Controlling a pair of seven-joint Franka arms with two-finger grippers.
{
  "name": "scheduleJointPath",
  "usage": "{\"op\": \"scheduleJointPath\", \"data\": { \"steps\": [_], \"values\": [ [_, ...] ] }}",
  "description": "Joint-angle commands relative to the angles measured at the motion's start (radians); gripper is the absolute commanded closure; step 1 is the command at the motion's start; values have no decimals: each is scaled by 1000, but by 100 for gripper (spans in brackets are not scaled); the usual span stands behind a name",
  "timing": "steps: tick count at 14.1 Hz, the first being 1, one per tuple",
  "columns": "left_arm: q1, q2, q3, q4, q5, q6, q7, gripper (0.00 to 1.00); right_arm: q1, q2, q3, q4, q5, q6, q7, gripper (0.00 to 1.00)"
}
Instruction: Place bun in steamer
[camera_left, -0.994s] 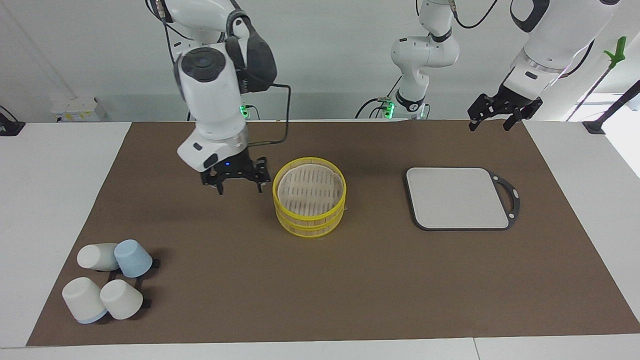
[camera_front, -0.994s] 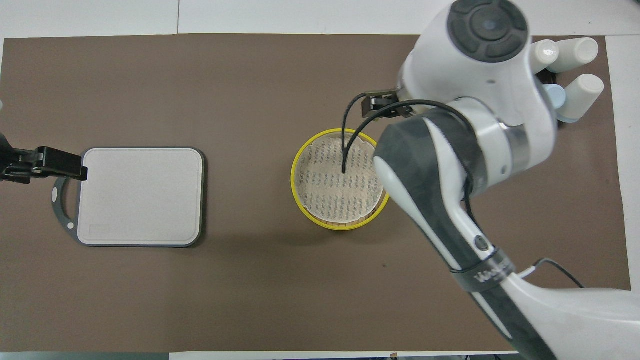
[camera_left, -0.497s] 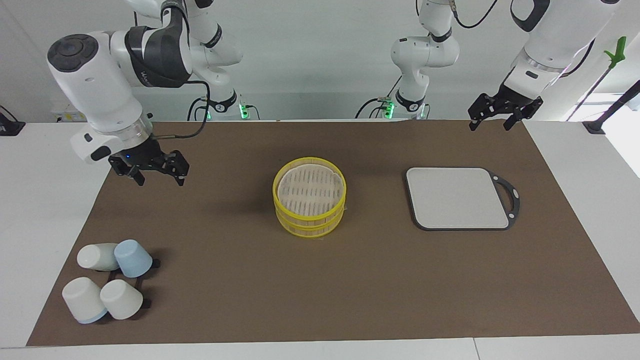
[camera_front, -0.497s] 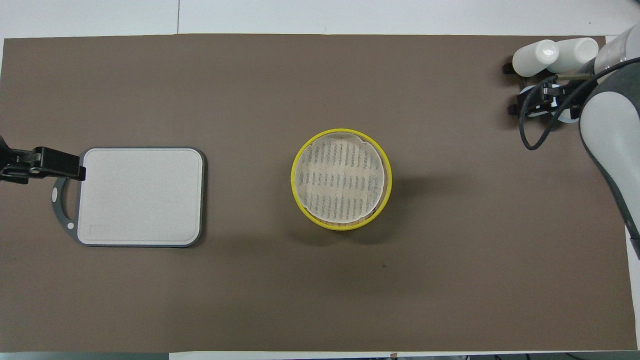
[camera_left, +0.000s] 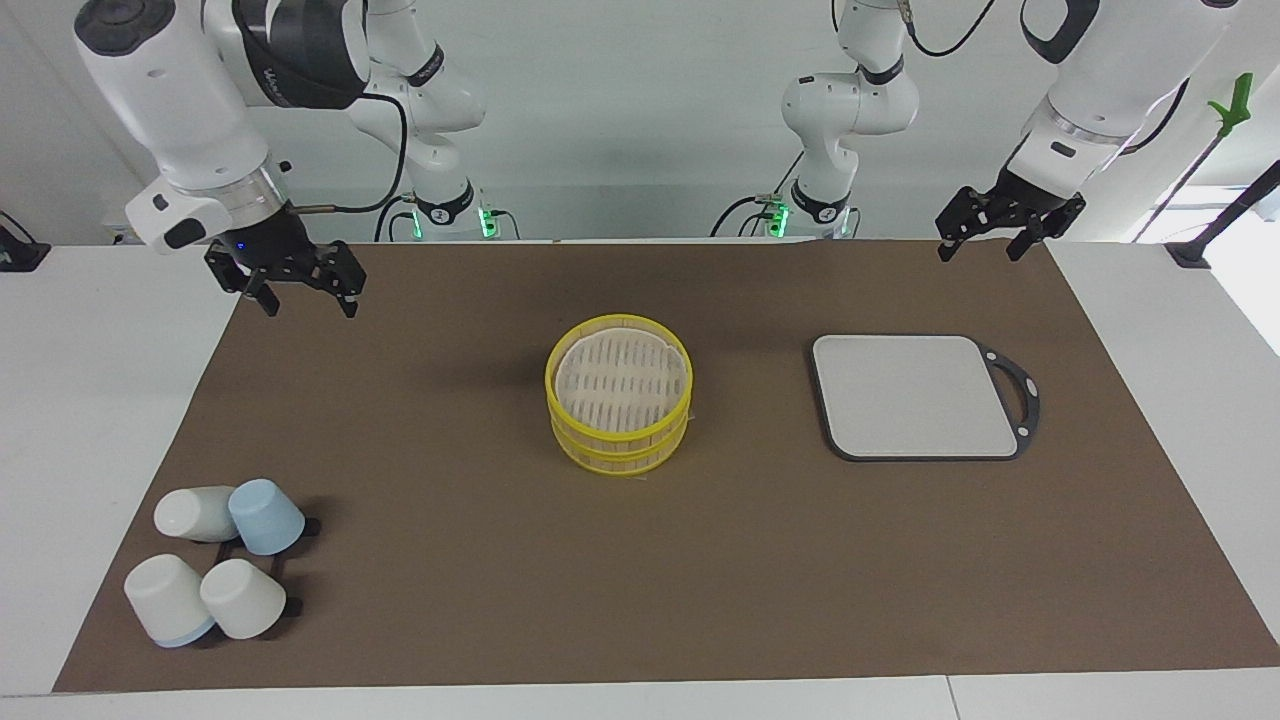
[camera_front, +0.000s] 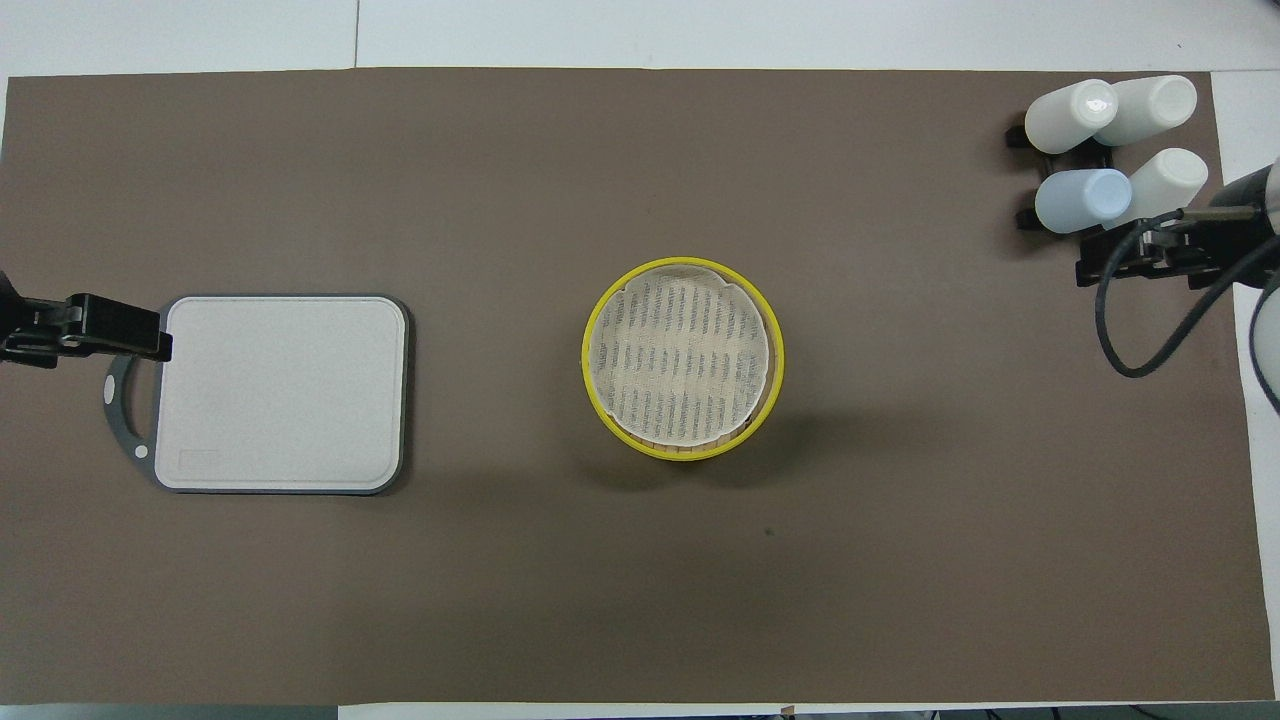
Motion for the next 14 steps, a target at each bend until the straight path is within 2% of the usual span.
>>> {"op": "scheduleJointPath", "data": {
  "steps": [1,14],
  "values": [
    [5,-12,-3,-3,-1,1,8,0,-37,1,10,-4,4,-13,-51,0],
    [12,-14,-3,-6,-1,3,15,0,-35,-4,7,-15,-22,-32,-52,0]
  ]
}}
